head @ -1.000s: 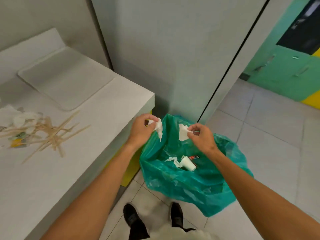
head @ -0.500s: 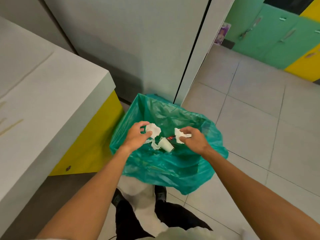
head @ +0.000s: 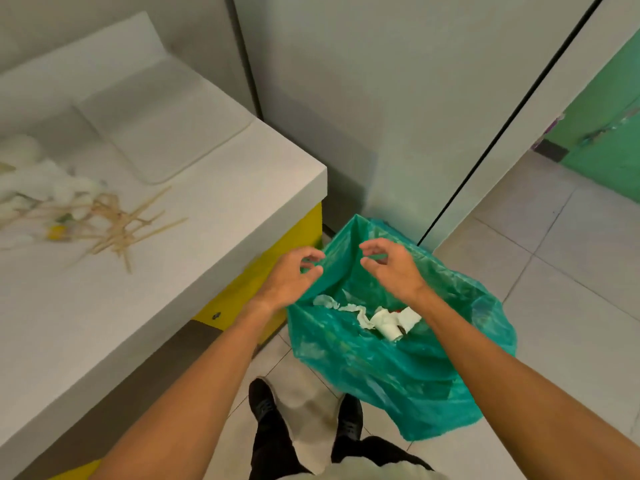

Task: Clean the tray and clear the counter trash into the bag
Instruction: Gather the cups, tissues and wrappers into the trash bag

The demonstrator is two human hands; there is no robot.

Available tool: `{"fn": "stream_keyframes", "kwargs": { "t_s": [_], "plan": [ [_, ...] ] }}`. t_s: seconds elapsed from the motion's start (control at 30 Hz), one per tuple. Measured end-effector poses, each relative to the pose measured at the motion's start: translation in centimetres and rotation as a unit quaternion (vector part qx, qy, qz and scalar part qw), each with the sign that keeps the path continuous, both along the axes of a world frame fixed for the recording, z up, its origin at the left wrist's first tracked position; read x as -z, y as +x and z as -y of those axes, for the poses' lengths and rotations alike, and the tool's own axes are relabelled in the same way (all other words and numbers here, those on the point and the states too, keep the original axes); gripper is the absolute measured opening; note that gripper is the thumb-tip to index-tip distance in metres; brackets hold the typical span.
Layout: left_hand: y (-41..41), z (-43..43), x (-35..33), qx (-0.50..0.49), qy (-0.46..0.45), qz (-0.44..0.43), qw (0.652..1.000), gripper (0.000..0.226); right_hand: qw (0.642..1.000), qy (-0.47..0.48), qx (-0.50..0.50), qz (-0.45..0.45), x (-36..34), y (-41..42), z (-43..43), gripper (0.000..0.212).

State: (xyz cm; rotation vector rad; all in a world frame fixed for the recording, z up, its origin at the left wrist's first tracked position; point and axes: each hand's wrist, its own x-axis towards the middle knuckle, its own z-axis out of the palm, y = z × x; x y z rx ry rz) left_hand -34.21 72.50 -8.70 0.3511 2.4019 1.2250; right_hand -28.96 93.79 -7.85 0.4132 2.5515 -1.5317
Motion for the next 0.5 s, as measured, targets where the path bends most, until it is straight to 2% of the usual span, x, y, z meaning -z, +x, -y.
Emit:
{"fn": "stream_keyframes", "kwargs": {
  "t_s": [0.17,0.3,0.5],
  "plan": [
    [-0.1,5.7,-4.5,-0.059,0.025,-0.064,0.996,0.024,0.996,-0.024,-0.064,-0.063,-3.4,-3.5,6.0,0.023],
    [-0.2,11.7,-7.7,-0.122,0.032,-0.109,0.986,0.020,0.989,-0.037,-0.121,-0.073,-5.8,-5.7,11.2,0.020],
    [-1.3,22.1,-9.2,-0.226,0.016,-0.150,0.962,0.017,0.977,-0.032,-0.185,-0.101,-7.5,-9.4,20.7,0.019]
  ]
}}
